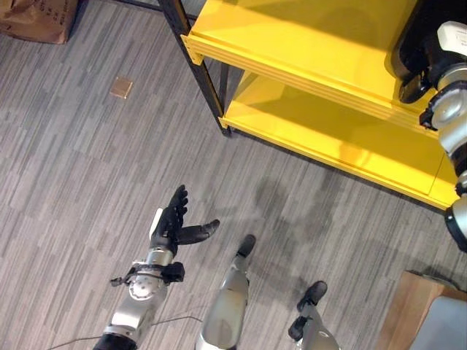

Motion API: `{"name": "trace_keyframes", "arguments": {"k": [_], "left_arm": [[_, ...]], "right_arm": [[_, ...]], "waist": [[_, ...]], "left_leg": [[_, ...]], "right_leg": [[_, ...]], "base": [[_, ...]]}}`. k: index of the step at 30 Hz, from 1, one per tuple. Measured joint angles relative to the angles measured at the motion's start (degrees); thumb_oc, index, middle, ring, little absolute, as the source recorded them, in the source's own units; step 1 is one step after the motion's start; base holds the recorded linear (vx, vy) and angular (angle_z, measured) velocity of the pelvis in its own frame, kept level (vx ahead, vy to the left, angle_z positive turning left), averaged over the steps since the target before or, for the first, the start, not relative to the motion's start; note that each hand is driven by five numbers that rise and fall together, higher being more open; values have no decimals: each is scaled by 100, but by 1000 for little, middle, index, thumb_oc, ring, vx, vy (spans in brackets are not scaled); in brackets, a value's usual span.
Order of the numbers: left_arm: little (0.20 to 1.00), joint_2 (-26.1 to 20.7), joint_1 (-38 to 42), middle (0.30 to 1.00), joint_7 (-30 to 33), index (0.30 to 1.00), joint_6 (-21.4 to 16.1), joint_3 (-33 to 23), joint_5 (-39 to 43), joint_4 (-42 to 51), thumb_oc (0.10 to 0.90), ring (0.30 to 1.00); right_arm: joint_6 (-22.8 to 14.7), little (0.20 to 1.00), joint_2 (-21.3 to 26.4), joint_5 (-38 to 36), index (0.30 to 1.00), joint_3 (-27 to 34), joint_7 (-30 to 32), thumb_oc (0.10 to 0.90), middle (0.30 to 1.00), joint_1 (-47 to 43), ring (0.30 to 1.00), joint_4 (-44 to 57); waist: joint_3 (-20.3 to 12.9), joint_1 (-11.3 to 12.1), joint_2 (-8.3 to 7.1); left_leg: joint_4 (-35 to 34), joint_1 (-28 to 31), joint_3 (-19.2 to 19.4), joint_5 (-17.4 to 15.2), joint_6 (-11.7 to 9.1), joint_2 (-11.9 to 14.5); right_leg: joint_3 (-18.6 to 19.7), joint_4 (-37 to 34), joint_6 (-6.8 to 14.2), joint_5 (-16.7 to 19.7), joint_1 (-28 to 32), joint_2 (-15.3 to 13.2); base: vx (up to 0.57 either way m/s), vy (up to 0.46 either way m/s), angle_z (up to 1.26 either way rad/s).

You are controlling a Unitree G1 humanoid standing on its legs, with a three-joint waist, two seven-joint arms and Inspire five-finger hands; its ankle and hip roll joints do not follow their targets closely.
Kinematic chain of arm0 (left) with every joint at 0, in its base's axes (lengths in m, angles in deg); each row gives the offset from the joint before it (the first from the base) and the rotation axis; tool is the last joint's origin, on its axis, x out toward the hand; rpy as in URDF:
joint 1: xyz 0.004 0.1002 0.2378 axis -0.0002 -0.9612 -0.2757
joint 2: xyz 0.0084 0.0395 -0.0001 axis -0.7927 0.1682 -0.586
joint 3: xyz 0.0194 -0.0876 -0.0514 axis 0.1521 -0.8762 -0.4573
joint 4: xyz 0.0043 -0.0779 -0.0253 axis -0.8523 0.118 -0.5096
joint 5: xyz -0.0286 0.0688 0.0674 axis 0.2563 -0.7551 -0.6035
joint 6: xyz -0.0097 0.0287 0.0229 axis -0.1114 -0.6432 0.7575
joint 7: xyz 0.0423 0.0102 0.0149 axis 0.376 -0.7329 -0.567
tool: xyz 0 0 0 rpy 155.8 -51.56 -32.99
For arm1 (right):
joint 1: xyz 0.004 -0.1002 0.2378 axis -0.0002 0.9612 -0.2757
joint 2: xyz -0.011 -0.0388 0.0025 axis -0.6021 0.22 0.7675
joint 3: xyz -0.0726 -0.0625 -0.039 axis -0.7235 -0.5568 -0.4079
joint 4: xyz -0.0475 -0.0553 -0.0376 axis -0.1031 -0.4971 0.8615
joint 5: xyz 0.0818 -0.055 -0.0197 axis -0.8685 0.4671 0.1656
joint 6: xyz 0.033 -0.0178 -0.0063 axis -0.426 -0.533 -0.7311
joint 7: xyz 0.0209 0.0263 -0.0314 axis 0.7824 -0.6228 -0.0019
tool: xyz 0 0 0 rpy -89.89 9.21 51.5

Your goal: Move parts from the plastic box to the shelf.

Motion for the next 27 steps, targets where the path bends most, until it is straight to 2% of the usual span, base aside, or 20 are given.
{"name": "trace_keyframes", "arguments": {"k": [5, 27], "left_arm": [[1000, 121, -3, 1000, 6, 1000, -36, 0, 2, -1, 900, 1000], [1000, 126, -17, 1000, 24, 1000, -45, -3, 2, -2, 900, 1000]], "right_arm": [[7, 300, 2, 77, 300, -6, -1, 400, 300, -12, 300, -23], [123, 300, 10, 40, 300, -55, 2, 400, 300, -163, 300, -47]], "waist": [[-1, 5, 2], [-1, 31, 0]], "left_leg": [[-5, -10, -12, 2, -2, -10], [-2, -129, -132, 29, -12, -27]], "right_leg": [[-14, -2, 1, 2, -1, 0], [-156, -5, 1, 2, -24, 16]], "base": [[0, 0, 0], [7, 4, 2]]}}
